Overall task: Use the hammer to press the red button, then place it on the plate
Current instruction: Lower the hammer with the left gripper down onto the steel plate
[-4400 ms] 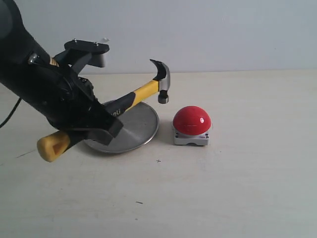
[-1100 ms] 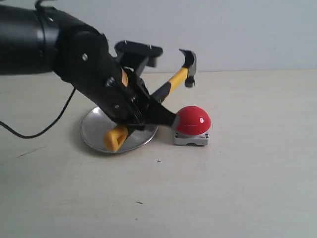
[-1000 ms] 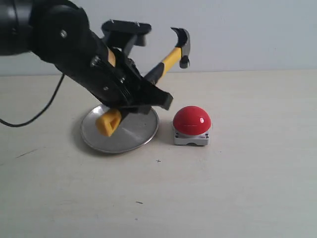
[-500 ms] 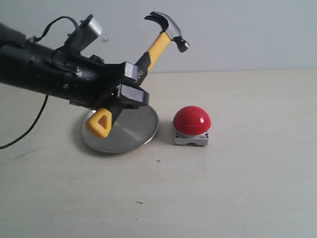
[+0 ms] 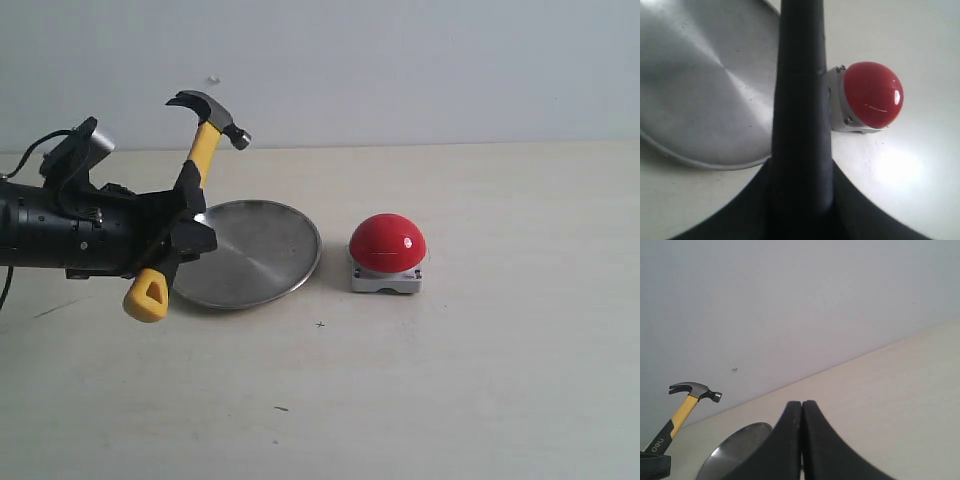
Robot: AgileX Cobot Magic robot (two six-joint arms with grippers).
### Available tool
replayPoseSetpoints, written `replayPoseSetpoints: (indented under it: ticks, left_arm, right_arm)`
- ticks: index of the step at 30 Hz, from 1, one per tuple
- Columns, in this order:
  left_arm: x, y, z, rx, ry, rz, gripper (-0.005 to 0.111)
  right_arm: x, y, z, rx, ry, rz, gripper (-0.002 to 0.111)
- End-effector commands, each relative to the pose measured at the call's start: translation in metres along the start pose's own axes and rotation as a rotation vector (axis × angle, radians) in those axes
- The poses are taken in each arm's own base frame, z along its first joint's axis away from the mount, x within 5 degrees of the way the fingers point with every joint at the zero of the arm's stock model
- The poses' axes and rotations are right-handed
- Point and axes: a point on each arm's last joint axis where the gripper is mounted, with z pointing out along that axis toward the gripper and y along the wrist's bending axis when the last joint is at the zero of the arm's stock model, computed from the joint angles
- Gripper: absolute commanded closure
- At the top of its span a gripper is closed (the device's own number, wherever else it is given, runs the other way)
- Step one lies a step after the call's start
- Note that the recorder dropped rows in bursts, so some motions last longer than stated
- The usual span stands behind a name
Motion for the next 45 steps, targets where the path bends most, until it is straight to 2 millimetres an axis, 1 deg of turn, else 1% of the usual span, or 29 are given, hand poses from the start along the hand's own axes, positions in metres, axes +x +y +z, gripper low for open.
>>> replayPoseSetpoints:
  ticks: [1, 3, 5, 7, 12, 17, 20, 24, 30, 34, 45]
  left_arm:
    - [-0.004, 0.001, 0.011, -0.004, 0.004, -0.024, 0.107]
    - [-0.004, 0.005, 0.021, -0.008, 0.022, -0.044, 0.107]
    - [-0.009, -0.003, 0.027, 0.015, 0.019, -0.028, 0.107]
    - [-0.011, -0.005, 0.03, 0.019, 0.018, -0.037, 0.107]
    - [-0.009, 0.002, 0.045, -0.007, 0.042, -0.106, 0.107]
    - [-0.02, -0.001, 0.047, -0.022, 0.003, -0.153, 0.107]
    - [-0.023, -0.002, 0.048, -0.021, -0.006, -0.156, 0.107]
    - [-0.02, 0.0, 0.052, -0.025, 0.008, -0.18, 0.107]
    - [-0.011, 0.005, 0.066, -0.049, 0.045, -0.212, 0.107]
    - [-0.011, 0.01, 0.072, -0.077, 0.042, -0.23, 0.107]
    - [-0.015, 0.013, 0.093, -0.086, 0.047, -0.235, 0.107]
  right_arm:
    - [0.0, 0.0, 0.0, -0.006, -0.007, -0.002, 0.108]
    - [0.0, 0.0, 0.0, -0.006, -0.007, -0.002, 0.108]
    - [0.0, 0.0, 0.0, -0.006, -0.007, -0.002, 0.108]
    - [0.0, 0.0, 0.0, -0.006, -0.007, -0.002, 0.108]
    - [0.0, 0.0, 0.0, -0.006, -0.007, -0.002, 0.108]
    - [0.0, 0.0, 0.0, -0.006, -0.007, -0.002, 0.108]
    - [0.0, 0.0, 0.0, -0.006, -0.007, -0.002, 0.108]
    - [0.0, 0.0, 0.0, -0.006, -0.007, -0.002, 0.108]
    - [0.0, 0.0, 0.0, -0.006, -0.007, -0.002, 0.108]
    - [0.0, 0.0, 0.0, -0.006, -0.007, -0.002, 0.108]
    - [0.0, 0.0, 0.0, -0.006, -0.007, -0.002, 0.108]
